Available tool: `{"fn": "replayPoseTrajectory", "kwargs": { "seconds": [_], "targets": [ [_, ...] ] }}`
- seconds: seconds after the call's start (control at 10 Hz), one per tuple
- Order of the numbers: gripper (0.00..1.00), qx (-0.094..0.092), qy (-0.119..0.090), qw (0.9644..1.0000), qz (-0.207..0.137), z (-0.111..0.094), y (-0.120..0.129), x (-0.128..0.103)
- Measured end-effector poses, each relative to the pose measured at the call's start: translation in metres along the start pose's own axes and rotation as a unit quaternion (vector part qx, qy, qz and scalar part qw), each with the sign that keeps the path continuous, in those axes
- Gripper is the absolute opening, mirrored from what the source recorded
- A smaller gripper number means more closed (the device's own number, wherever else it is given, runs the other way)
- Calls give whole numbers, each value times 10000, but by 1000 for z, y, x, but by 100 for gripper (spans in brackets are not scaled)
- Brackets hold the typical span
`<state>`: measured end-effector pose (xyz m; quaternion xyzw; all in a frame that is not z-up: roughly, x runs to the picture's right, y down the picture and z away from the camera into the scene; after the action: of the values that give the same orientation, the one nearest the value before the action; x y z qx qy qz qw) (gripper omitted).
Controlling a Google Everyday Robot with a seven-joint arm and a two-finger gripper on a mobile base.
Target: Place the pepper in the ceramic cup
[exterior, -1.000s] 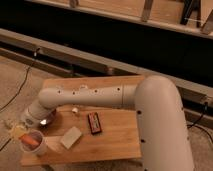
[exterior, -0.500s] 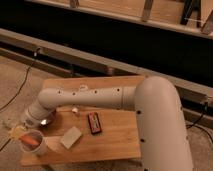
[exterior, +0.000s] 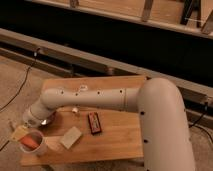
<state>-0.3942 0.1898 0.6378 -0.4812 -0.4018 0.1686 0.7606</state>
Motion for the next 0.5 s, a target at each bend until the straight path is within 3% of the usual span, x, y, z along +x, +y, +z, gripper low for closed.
{"fn": "replayPoseTrajectory", "kwargs": {
  "seconds": [0.3,0.5],
  "targets": [
    [80,70,24,10000,-23,-1,-1,1],
    [80,281,89,9995,145,-3,-9,2]
  ]
}}
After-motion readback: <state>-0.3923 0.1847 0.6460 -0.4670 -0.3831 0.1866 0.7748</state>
